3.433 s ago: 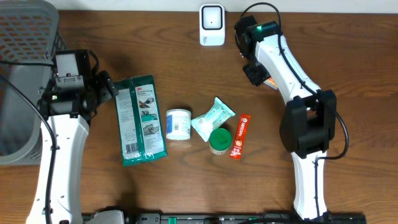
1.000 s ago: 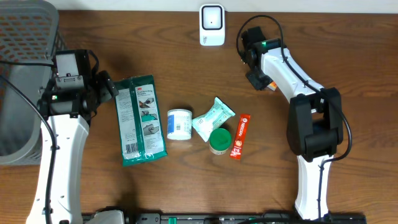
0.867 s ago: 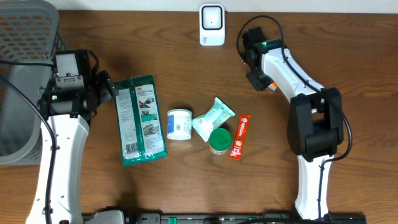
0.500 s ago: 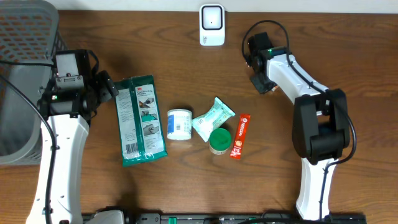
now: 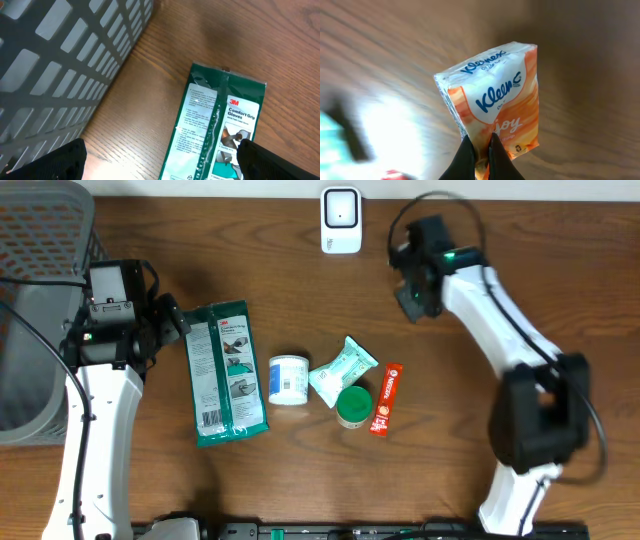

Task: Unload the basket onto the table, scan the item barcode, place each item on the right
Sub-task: 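Present the Kleenex pack under the scanner with the right gripper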

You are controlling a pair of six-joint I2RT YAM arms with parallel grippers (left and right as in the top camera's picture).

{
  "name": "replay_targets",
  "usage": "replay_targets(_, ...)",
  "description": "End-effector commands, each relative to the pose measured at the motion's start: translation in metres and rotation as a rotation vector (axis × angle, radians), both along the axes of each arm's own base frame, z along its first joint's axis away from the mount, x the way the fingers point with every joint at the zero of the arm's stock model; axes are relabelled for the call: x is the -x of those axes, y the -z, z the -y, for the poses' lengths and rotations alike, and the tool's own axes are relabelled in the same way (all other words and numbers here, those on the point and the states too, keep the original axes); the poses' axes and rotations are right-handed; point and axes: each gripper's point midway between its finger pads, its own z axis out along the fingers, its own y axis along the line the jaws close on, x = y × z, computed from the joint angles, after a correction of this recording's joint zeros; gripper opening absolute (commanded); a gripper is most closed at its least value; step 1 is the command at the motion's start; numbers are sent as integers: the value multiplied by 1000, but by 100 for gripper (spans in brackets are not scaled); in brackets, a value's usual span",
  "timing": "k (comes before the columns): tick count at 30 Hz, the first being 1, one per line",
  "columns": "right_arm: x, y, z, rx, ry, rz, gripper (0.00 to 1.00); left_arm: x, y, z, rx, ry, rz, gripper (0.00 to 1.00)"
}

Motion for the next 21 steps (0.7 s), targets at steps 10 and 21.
replay_targets(10,0,-160,-58,-739,212,54,1,-2,-9,-4,-11,-12,22,96)
replay_targets(21,-73,-187,-119,-1150,111,0,1,-2,-9,-4,-11,-12,22,96)
